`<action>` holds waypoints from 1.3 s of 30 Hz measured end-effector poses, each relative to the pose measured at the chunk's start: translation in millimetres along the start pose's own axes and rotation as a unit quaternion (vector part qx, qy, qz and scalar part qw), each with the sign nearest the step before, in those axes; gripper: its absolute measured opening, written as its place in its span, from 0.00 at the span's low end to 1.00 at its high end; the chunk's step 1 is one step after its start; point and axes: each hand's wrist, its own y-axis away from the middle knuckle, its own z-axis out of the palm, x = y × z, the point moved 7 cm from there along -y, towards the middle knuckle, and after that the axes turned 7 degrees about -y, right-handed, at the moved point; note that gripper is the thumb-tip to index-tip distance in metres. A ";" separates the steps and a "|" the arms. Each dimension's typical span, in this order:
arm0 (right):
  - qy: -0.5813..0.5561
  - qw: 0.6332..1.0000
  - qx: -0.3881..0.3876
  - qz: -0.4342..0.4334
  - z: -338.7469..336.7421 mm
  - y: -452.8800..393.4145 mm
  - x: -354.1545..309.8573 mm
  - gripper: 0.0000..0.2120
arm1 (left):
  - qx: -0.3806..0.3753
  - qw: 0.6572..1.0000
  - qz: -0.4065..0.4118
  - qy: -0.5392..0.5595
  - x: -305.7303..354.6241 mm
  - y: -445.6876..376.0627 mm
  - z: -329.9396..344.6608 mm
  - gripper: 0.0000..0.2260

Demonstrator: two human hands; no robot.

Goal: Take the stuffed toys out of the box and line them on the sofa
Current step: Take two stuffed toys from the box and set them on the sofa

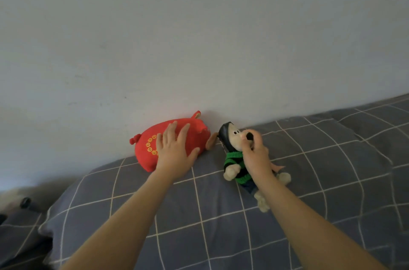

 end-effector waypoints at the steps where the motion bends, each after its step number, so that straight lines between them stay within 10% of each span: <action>1: 0.010 1.000 -0.015 -0.004 0.9 -0.3 -0.7 0.18 | 0.015 1.000 0.015 0.018 12.8 5.9 2.8 0.30; 6: 0.103 0.991 -0.081 -0.040 -9.1 -2.5 -4.8 0.29 | 0.066 0.991 0.023 0.113 54.5 24.6 19.0 0.29; 12: 0.183 0.951 0.158 -0.193 -88.1 -24.5 -45.0 0.30 | 0.021 0.982 0.058 0.177 98.8 15.3 56.6 0.29; 39: 0.219 0.950 0.061 -0.215 -35.0 -137.3 -9.1 0.31 | -0.008 0.999 0.032 -0.019 107.2 -7.3 111.1 0.25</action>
